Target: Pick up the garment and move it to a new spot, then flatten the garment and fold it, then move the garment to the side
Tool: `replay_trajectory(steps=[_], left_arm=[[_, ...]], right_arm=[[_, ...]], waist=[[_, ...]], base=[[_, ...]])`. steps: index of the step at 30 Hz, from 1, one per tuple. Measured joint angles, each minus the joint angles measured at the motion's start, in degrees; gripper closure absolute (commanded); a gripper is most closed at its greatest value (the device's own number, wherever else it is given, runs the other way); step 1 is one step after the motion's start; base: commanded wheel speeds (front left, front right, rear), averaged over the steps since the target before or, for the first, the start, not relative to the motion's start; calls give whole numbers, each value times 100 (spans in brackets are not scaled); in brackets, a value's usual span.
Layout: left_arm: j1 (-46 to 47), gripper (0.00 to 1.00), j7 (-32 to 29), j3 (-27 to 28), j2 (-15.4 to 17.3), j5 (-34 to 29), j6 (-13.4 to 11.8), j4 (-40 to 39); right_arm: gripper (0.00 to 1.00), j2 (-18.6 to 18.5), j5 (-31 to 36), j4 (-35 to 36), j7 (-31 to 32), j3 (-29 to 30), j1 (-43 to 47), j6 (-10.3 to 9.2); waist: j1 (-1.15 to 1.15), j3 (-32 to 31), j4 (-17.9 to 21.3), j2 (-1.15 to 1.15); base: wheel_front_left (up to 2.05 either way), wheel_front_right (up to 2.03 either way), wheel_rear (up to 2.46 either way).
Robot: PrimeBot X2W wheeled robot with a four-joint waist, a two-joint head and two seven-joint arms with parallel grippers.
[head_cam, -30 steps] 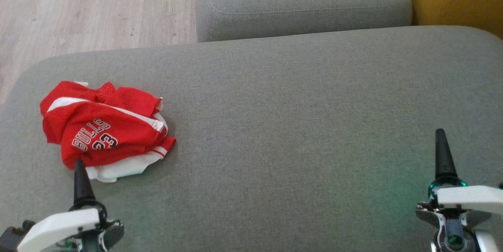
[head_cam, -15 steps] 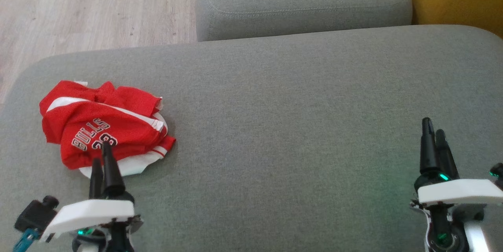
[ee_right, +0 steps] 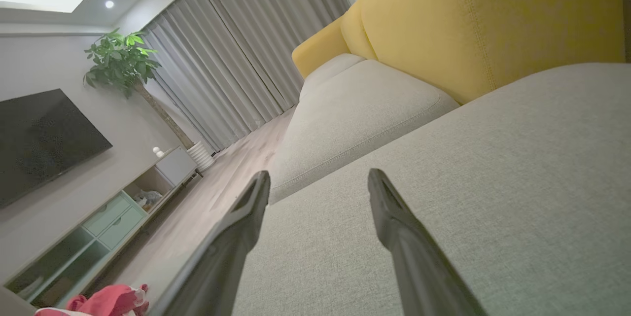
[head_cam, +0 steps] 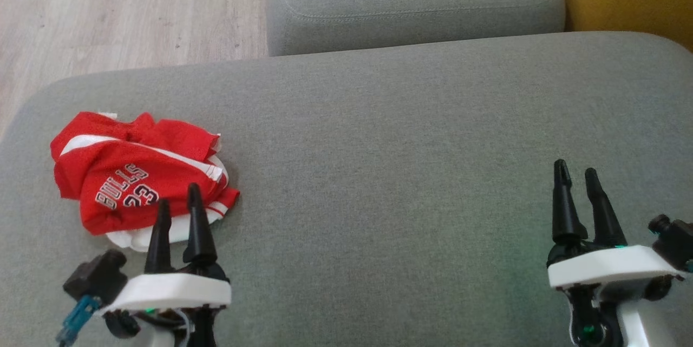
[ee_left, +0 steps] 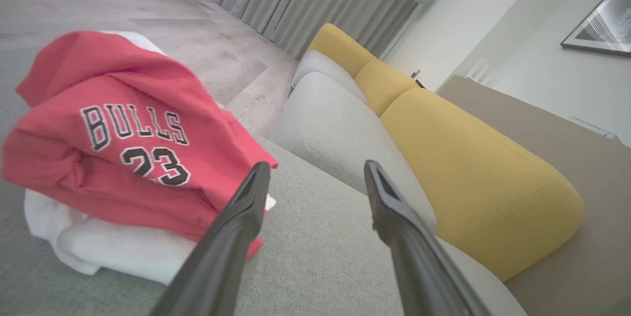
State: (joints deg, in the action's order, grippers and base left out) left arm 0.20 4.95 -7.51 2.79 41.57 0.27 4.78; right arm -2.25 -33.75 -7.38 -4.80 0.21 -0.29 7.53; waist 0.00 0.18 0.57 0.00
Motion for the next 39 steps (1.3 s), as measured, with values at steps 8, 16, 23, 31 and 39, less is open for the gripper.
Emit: replay_trajectory(steps=[8, 16, 23, 31, 39], left_arm=[[3, 0, 120, -371, 136, -659, -186, -59], [68, 0, 279, -834, 333, -1370, -399, -57], [125, 0, 379, -1346, 573, -2045, -670, -26], [328, 0, 519, -2007, 895, -2811, -990, 82], [467, 0, 671, -2504, 1035, -3230, -1306, 230]], right_arm=[[0, -1, 713, 44, -133, -125, 43, 0], [0, -3, 1463, 121, -288, -192, 92, 0], [0, -3, 2140, 225, -381, -208, 92, 0], [0, -5, 2893, 277, -541, -310, 95, 0], [0, -8, 3488, 366, -678, -381, 102, 0]], waist=[[0, 12, 76, 0], [0, 14, 120, 0], [0, 5, 127, 0], [0, 5, 142, 0], [0, -7, 147, 0]], base=[[0, 0, 0], [0, 0, 0], [0, 0, 0], [0, 0, 0], [0, 0, 0]])
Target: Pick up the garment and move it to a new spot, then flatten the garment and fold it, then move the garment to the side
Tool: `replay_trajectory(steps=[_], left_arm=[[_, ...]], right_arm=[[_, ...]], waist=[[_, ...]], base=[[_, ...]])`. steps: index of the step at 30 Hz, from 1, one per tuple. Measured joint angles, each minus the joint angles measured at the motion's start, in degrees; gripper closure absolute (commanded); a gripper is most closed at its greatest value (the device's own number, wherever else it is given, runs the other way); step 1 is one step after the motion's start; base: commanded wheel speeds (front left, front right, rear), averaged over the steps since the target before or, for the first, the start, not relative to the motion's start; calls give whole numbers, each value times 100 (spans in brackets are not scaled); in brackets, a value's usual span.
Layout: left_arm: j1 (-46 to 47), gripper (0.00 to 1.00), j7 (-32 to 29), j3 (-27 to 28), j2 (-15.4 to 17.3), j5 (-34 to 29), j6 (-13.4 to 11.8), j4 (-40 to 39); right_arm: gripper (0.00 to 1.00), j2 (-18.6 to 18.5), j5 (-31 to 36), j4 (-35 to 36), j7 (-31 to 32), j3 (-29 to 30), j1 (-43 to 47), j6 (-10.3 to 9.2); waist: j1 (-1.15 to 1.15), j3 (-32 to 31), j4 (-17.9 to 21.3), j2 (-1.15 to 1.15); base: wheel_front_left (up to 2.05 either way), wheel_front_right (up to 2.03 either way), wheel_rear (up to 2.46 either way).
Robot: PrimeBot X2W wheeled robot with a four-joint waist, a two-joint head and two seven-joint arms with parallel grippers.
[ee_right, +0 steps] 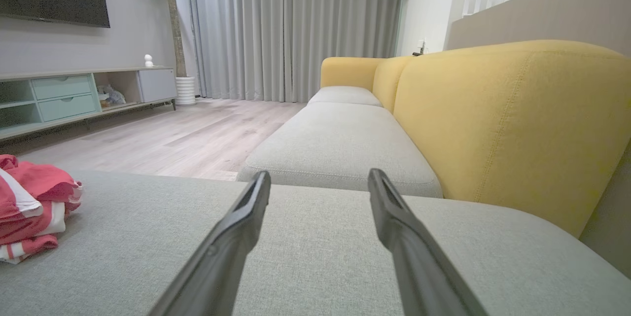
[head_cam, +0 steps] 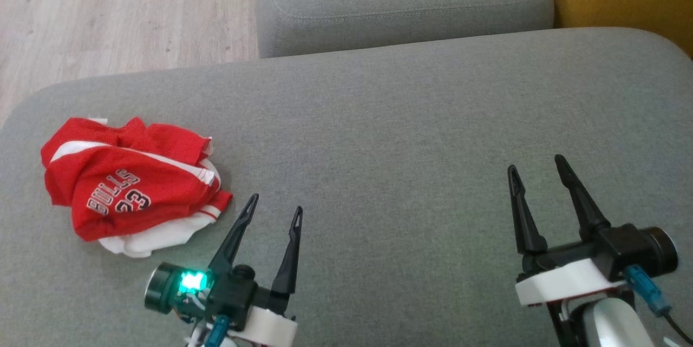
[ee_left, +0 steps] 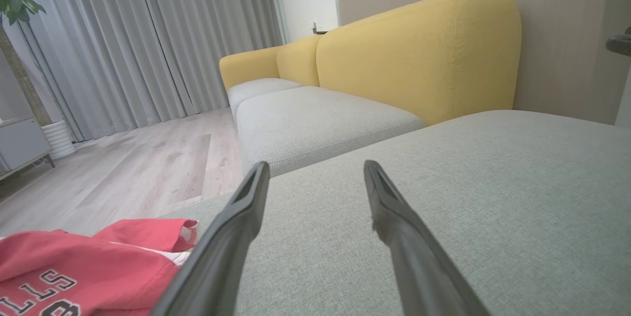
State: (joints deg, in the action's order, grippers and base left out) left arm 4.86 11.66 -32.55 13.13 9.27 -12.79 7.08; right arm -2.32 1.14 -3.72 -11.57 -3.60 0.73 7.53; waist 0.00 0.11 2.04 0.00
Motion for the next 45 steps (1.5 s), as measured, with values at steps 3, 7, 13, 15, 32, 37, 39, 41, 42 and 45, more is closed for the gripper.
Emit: replay_trajectory(steps=[3, 7, 13, 15, 32, 37, 39, 41, 42, 45], left_arm=[[4, 0, 46, -54, 1, -1, -93, -15], [-14, 0, 69, 97, -108, 315, -132, -152], [-344, 0, 207, 817, -435, 703, 211, -224], [-460, 0, 219, 1013, -539, 703, 308, -144], [-612, 0, 279, 1746, -966, 414, 1038, 420], [-683, 0, 279, 1976, -992, 319, 1067, 419], [-727, 0, 279, 2091, -993, 318, 1084, 417], [-783, 0, 279, 2159, -993, 304, 1085, 414], [-800, 0, 279, 2176, -993, 270, 1087, 413], [-834, 0, 279, 2243, -1003, 218, 1105, 391]], right_arm=[[0, -1, 35, 31, -48, -13, 4, 0], [0, -1, -27, 37, -66, -12, 16, 0], [0, -3, -398, -222, -208, 147, 172, 0], [0, -3, -493, -341, -227, 144, 215, 0], [0, -3, -971, -784, -265, 141, 247, 0], [0, -3, -970, -788, -265, -7, 247, 0], [0, -3, -970, -789, -265, -66, 247, 0], [0, -3, -971, -790, -265, -122, 247, 0], [0, -3, -971, -790, -265, -140, 248, 0], [0, -3, -1002, -789, -266, -200, 249, 0]], waist=[[0, -9, -4, 0], [0, -21, -10, 0], [0, -49, 6, 0], [0, -65, 21, 0], [0, -194, -57, 0], [0, -234, -249, 0], [0, -250, -343, 0], [0, -265, -444, 0], [0, -273, -500, 0], [0, -297, -687, 0]], base=[[0, 0, 0], [0, 0, 0], [0, 0, 0], [0, 0, 0], [0, 0, 0], [0, 0, 0], [0, 0, 0], [0, 0, 0], [0, 0, 0], [0, 0, 0]])
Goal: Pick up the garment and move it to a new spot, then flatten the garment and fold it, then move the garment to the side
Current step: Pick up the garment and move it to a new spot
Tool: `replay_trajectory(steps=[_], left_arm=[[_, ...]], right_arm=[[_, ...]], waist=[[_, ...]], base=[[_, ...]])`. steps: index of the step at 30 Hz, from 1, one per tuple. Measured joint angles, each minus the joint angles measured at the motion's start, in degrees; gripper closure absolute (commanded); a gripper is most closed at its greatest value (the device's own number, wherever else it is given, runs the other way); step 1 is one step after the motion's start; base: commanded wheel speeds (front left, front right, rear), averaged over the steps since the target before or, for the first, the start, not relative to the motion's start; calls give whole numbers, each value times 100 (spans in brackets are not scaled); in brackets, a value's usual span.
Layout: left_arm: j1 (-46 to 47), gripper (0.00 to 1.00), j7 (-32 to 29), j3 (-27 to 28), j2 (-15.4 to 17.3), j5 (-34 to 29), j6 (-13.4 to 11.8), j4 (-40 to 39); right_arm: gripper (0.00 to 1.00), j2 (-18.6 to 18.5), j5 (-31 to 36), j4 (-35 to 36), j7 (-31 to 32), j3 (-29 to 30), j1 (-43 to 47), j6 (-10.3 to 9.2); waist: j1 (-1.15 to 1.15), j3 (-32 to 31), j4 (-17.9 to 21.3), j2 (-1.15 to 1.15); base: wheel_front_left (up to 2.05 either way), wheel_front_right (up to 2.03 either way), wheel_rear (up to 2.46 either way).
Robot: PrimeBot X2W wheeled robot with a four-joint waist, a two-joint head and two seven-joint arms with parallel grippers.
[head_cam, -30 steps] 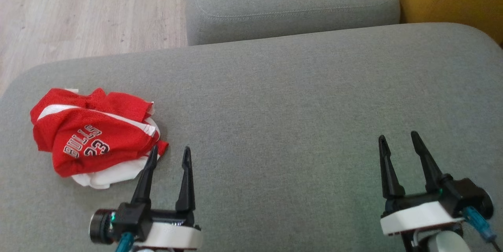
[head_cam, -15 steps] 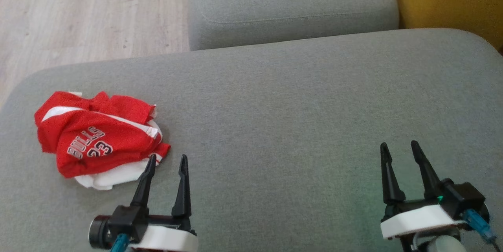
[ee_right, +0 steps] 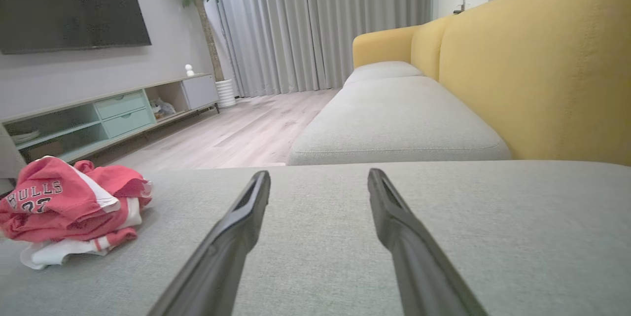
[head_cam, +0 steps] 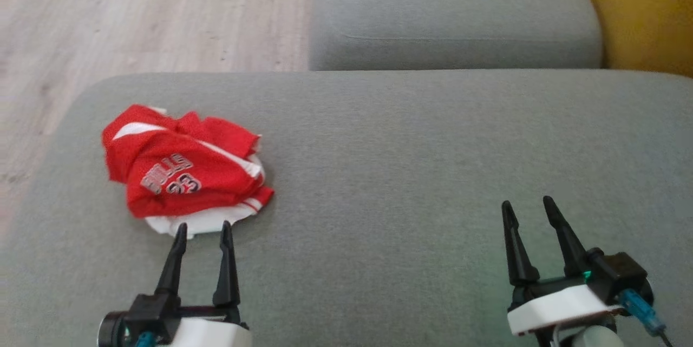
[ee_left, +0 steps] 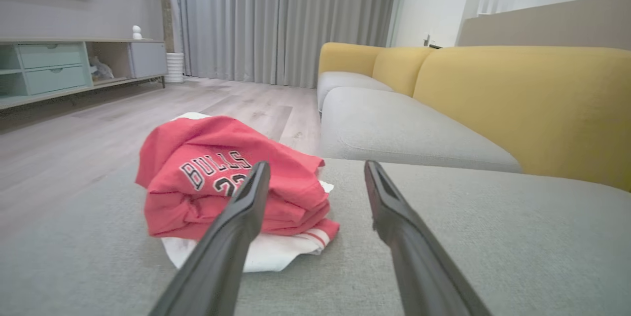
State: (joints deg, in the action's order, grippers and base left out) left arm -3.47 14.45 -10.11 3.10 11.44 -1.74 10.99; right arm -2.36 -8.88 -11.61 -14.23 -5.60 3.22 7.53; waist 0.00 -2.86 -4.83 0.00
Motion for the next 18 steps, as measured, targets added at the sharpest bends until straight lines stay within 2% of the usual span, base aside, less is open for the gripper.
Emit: replay_trajectory(steps=[18], left_arm=[[-194, 0, 0, 292, -3, -92, 75, -64]], right_arm=[[0, 0, -319, 15, -13, -650, 131, 0]], waist=[[0, -147, -1199, 0]], base=[[0, 0, 0]])
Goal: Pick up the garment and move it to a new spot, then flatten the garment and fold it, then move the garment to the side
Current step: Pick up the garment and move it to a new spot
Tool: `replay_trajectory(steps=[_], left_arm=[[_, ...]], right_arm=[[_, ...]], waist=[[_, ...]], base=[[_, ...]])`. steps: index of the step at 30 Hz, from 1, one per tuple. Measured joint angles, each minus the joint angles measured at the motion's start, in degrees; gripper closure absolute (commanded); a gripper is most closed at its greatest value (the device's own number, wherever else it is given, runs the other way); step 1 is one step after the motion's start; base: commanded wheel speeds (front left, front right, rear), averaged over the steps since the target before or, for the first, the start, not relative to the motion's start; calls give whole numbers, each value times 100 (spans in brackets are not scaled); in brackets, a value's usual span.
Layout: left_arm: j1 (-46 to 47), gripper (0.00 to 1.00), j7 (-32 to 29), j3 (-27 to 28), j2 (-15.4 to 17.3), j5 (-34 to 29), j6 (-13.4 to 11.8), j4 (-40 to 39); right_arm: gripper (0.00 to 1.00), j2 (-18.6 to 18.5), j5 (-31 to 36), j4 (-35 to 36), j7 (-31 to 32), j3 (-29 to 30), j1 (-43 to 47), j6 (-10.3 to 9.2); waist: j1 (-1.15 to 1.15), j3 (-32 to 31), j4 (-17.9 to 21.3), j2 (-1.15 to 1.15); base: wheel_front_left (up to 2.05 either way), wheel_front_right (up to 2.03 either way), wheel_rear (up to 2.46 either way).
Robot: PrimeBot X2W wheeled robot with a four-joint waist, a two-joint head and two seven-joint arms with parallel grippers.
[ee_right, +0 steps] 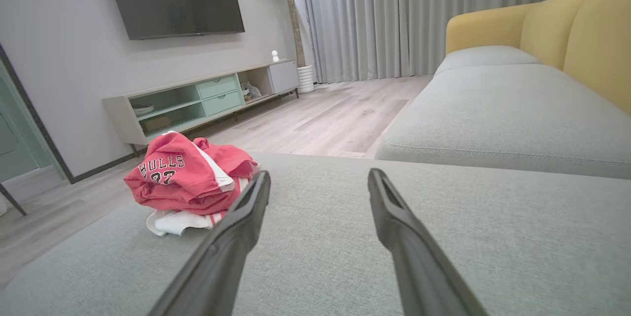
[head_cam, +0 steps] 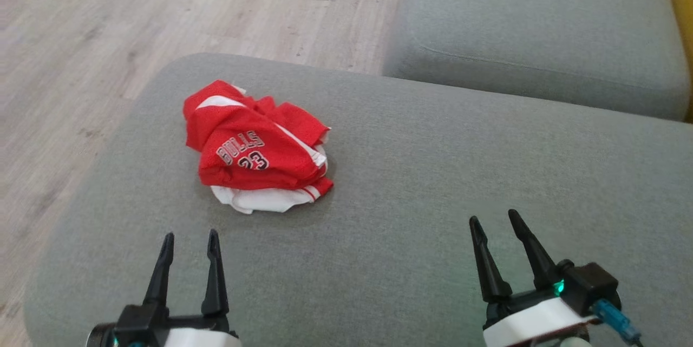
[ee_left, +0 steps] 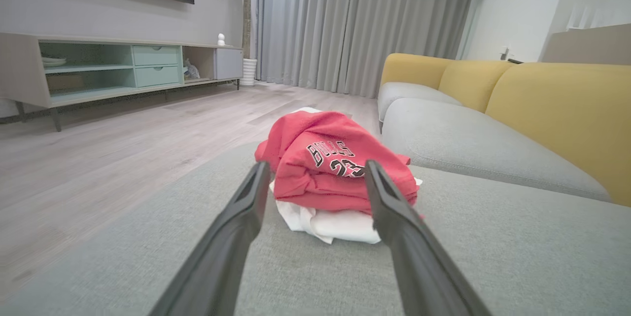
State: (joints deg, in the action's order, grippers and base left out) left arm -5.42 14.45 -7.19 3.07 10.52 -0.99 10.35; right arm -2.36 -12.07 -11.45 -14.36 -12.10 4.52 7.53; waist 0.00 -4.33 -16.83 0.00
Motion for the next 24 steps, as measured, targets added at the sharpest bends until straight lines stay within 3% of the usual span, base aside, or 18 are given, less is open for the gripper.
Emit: replay_trajectory(steps=[7, 13, 17, 24], left_arm=[[-13, 0, 0, 64, 0, -62, 8, -35], [259, 0, 0, 148, 105, -170, 291, 148], [1049, 0, -231, -3, 470, -303, 572, 515], [2951, 0, -1435, -590, 1165, -214, 814, 1293]], right_arm=[[0, 0, -7, 0, 0, -56, 1, 0], [0, -1, -49, 0, 0, -44, -3, 0], [0, -1, -46, 2, 0, 0, -41, 0], [0, -3, 16, 23, 0, 4, -319, 0]], waist=[[0, 18, -66, 0], [0, 154, 81, 0], [0, 307, 200, 0], [1, 710, 459, 0]], base=[[0, 0, 0], [0, 0, 0], [0, 0, 0], [0, 0, 0]])
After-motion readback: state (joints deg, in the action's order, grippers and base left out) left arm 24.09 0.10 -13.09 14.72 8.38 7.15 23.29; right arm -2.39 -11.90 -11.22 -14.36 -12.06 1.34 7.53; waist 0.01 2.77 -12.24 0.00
